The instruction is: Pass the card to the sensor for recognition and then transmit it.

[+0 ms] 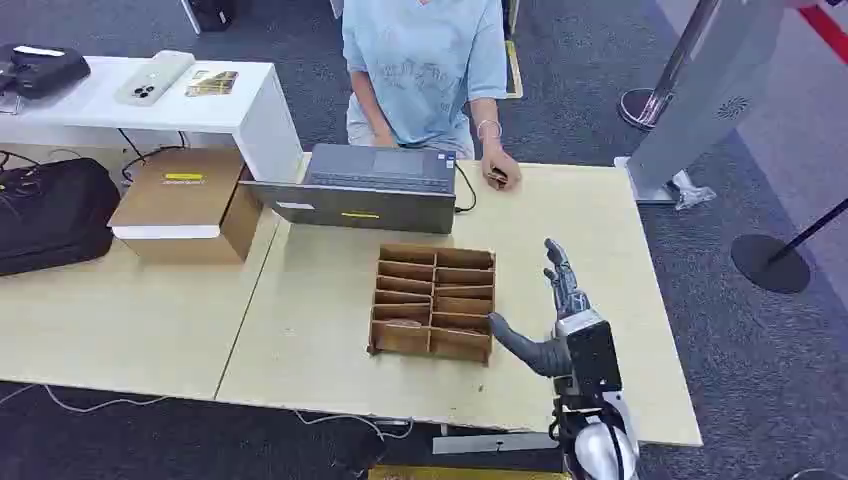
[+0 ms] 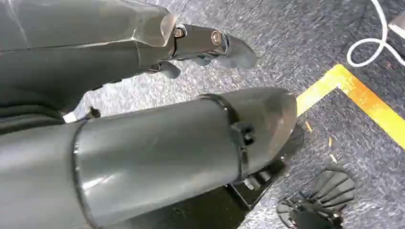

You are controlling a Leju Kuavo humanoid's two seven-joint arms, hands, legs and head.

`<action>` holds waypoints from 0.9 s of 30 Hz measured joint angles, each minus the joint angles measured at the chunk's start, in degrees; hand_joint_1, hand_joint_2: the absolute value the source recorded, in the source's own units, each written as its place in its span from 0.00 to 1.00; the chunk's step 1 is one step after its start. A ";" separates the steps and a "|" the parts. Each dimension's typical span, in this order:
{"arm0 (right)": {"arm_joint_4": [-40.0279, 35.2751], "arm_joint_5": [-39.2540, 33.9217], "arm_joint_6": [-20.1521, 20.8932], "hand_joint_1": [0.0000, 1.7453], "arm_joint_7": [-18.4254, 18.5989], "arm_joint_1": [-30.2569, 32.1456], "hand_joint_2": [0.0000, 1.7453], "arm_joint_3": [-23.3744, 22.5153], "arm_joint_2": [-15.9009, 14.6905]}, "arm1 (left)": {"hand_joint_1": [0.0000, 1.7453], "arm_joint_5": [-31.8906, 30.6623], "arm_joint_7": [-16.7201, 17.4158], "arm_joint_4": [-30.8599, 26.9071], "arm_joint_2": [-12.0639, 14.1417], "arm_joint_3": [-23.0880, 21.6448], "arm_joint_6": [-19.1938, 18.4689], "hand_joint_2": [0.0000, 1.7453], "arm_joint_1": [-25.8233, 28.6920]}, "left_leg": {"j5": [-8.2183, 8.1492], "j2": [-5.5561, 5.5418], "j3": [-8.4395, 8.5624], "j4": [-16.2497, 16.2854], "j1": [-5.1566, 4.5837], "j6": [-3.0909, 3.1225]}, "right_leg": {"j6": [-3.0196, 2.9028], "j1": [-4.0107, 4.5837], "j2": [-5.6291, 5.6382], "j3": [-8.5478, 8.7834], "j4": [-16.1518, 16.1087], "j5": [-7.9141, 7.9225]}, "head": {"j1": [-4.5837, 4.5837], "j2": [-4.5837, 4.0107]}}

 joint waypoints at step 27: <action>6.74 45.44 -19.61 0.00 14.76 -21.87 1.00 15.08 -5.09 | 0.00 0.88 -2.95 -0.02 -1.18 3.57 4.36 0.00 0.33 | 0.03 0.11 0.05 0.01 -0.01 -0.01 | -0.03 -0.01 0.15 0.00 0.04 0.07 | -0.02 0.00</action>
